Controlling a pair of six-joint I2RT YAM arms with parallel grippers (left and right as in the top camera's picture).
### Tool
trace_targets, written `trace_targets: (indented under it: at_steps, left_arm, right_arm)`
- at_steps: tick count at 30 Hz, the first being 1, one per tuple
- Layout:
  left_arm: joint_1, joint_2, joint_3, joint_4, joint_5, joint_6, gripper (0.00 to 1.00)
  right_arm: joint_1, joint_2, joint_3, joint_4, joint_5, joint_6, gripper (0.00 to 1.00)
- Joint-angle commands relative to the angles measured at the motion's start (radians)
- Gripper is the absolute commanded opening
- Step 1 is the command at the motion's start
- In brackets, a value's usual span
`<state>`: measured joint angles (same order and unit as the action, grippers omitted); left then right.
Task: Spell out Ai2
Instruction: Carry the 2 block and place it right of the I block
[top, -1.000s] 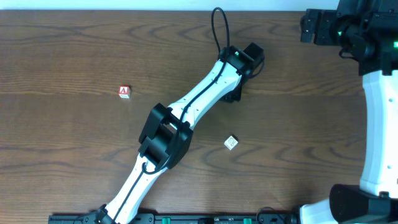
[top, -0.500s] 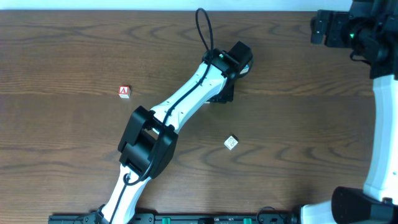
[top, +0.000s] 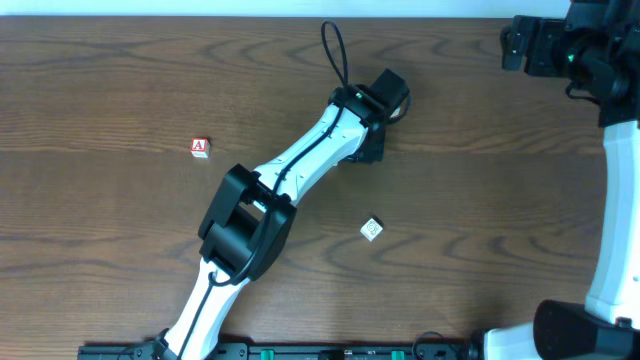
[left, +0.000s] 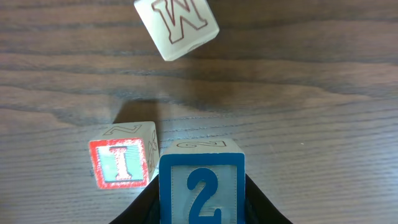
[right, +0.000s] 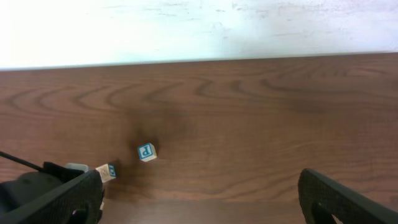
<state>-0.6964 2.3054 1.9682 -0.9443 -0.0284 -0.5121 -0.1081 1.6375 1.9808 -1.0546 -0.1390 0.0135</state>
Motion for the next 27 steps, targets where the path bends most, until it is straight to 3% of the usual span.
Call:
trace_targets:
  at_steps: [1, 20, 23, 27]
  left_arm:
    - [0.0, 0.031, -0.004, 0.002, 0.005, -0.013, 0.06]
    - [0.002, 0.078, -0.005, 0.019, 0.003, -0.069, 0.06]
    - [0.002, 0.078, -0.005, 0.018, 0.003, -0.072, 0.24]
    - [0.002, 0.078, -0.005, 0.018, 0.003, -0.072, 0.3]
  right_arm:
    - [-0.005, -0.02, 0.001, -0.002, -0.008, -0.015, 1.0]
    - [-0.005, -0.02, 0.001, 0.0, -0.008, -0.016, 0.99]
    - [-0.005, -0.02, 0.001, 0.0, -0.008, -0.015, 0.99]
    - [-0.005, -0.02, 0.001, 0.0, -0.008, -0.015, 0.99]
